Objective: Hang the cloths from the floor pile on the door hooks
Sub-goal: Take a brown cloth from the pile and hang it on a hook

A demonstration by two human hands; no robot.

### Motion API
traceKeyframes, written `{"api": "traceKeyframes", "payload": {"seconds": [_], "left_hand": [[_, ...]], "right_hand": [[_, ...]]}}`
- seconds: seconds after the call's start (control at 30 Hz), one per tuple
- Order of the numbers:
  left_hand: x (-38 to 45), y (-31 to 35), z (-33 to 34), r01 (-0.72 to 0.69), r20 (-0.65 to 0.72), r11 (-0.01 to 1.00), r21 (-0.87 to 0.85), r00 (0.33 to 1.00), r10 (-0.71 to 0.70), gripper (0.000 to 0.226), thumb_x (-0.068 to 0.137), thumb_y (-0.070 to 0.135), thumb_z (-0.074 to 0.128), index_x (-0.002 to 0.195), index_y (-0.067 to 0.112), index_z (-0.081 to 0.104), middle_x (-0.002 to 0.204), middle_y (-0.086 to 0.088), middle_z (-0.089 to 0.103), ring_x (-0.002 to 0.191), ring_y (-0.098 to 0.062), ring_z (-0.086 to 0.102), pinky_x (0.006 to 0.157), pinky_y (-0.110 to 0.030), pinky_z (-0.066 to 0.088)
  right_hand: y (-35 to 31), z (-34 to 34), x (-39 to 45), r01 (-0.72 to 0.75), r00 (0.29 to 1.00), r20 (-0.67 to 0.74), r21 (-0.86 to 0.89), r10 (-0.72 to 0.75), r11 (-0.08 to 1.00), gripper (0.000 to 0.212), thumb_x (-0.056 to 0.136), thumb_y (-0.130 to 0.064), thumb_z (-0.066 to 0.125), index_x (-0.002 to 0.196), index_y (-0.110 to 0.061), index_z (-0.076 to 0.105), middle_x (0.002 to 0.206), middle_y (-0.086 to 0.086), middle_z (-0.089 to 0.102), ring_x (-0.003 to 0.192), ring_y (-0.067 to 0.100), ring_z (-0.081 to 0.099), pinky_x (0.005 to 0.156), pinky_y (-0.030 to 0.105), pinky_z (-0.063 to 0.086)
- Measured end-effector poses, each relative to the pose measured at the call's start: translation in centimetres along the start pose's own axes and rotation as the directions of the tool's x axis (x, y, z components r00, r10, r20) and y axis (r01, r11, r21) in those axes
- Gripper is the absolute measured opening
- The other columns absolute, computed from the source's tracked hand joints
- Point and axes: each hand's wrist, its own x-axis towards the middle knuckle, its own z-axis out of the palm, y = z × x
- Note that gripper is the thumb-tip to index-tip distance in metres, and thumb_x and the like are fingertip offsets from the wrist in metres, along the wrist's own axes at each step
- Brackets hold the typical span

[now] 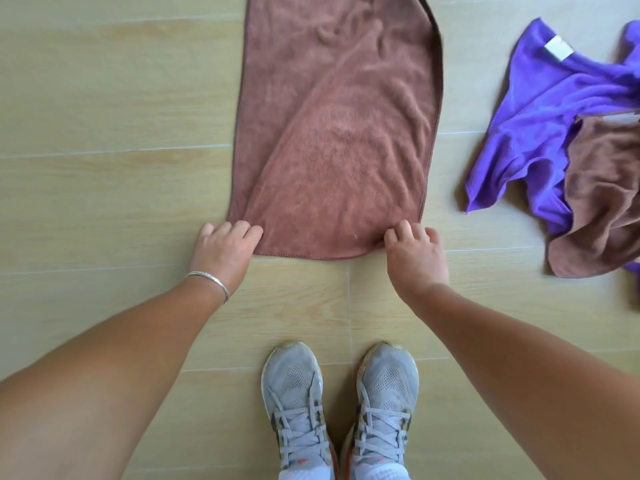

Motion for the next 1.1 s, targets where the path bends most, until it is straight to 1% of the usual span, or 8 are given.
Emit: {"api": "traceKeyframes", "payload": {"seconds": [0.13, 0.33, 0.47, 0.6, 0.8, 1.0, 1.03, 1.1], "left_hand": [[-1.9, -0.3, -3.0, -0.027, 0.019, 0.999, 0.026, 0.999, 0.027, 0.031, 0.068, -0.003, 0.062, 0.092, 0.015, 0.064, 0.078, -0.003, 0.060, 0.079, -0.029, 0.055, 0.068, -0.040, 0.035], [-4.4, -0.7, -10.2, -0.018, 0.027, 0.999, 0.036, 0.999, 0.017, 0.031, 0.070, -0.007, 0.058, 0.088, 0.017, 0.065, 0.077, -0.002, 0.060, 0.081, -0.027, 0.057, 0.071, -0.039, 0.036], [-4.5, -1.8, -16.7, 0.029, 0.016, 0.998, 0.061, 0.999, -0.030, 0.029, 0.068, -0.007, 0.063, 0.080, 0.019, 0.065, 0.074, 0.000, 0.059, 0.081, -0.026, 0.056, 0.076, -0.038, 0.038], [-2.4, -4.3, -24.6, 0.082, 0.003, 0.990, 0.116, 0.997, -0.083, 0.028, 0.080, 0.008, 0.058, 0.099, 0.029, 0.061, 0.089, 0.008, 0.065, 0.095, -0.018, 0.057, 0.095, -0.033, 0.031], [2.2, -9.2, -42.6, 0.199, -0.200, 0.979, 0.041, 0.962, -0.187, 0.020, 0.088, 0.013, 0.053, 0.098, 0.028, 0.063, 0.091, 0.004, 0.069, 0.096, -0.020, 0.060, 0.103, -0.032, 0.025], [1.5, -11.5, -65.9, 0.233, -0.486, 0.967, -0.099, 0.837, -0.252, 0.014, 0.085, 0.009, 0.062, 0.084, 0.020, 0.071, 0.071, -0.011, 0.066, 0.077, -0.030, 0.061, 0.074, -0.033, 0.035], [1.0, -11.6, -69.0, 0.232, -0.515, 0.966, -0.116, 0.818, -0.258, 0.013, 0.085, 0.011, 0.063, 0.083, 0.020, 0.072, 0.070, -0.012, 0.066, 0.076, -0.031, 0.061, 0.076, -0.033, 0.037], [-0.9, -11.9, -74.8, 0.219, -0.532, 0.967, -0.132, 0.807, -0.255, 0.012, 0.088, 0.018, 0.062, 0.087, 0.022, 0.073, 0.075, -0.012, 0.069, 0.080, -0.031, 0.063, 0.094, -0.034, 0.038]], "right_hand": [[1.0, -3.4, -1.1, 0.033, 0.999, 0.007, -0.007, -0.033, 0.999, 0.035, 0.084, -0.010, 0.033, 0.105, -0.017, 0.059, 0.104, 0.002, 0.060, 0.107, 0.025, 0.051, 0.104, 0.041, 0.032], [3.4, -12.2, -3.4, 0.048, 0.999, -0.007, -0.062, -0.049, 0.997, 0.041, 0.086, -0.010, 0.030, 0.116, -0.017, 0.057, 0.119, 0.000, 0.059, 0.132, 0.023, 0.037, 0.110, 0.044, 0.022], [5.2, -19.7, -3.9, 0.030, 0.998, -0.045, -0.112, -0.035, 0.993, 0.039, 0.089, -0.010, 0.034, 0.120, -0.017, 0.057, 0.125, 0.000, 0.056, 0.138, 0.022, 0.030, 0.113, 0.045, 0.018], [6.7, -28.5, -3.2, -0.014, 0.995, -0.105, -0.144, -0.002, 0.989, 0.036, 0.089, -0.009, 0.038, 0.119, -0.018, 0.057, 0.131, 0.000, 0.052, 0.141, 0.023, 0.025, 0.114, 0.046, 0.015], [8.4, -46.6, -1.9, -0.094, 0.957, -0.284, -0.083, 0.067, 0.992, 0.035, 0.088, -0.010, 0.041, 0.118, -0.017, 0.060, 0.138, 0.004, 0.046, 0.142, 0.024, 0.019, 0.115, 0.045, 0.012], [10.3, -67.7, -5.9, -0.152, 0.859, -0.498, -0.029, 0.117, 0.988, 0.038, 0.091, -0.009, 0.039, 0.123, -0.016, 0.057, 0.140, 0.005, 0.044, 0.143, 0.024, 0.017, 0.118, 0.045, 0.011], [10.6, -70.4, -6.9, -0.156, 0.842, -0.526, -0.022, 0.122, 0.987, 0.037, 0.091, -0.009, 0.039, 0.122, -0.016, 0.058, 0.139, 0.005, 0.044, 0.142, 0.024, 0.018, 0.118, 0.044, 0.012], [11.0, -75.3, -9.6, -0.153, 0.814, -0.567, 0.004, 0.128, 0.988, 0.036, 0.089, -0.009, 0.042, 0.119, -0.016, 0.059, 0.135, 0.005, 0.047, 0.140, 0.025, 0.021, 0.117, 0.044, 0.013]]}}
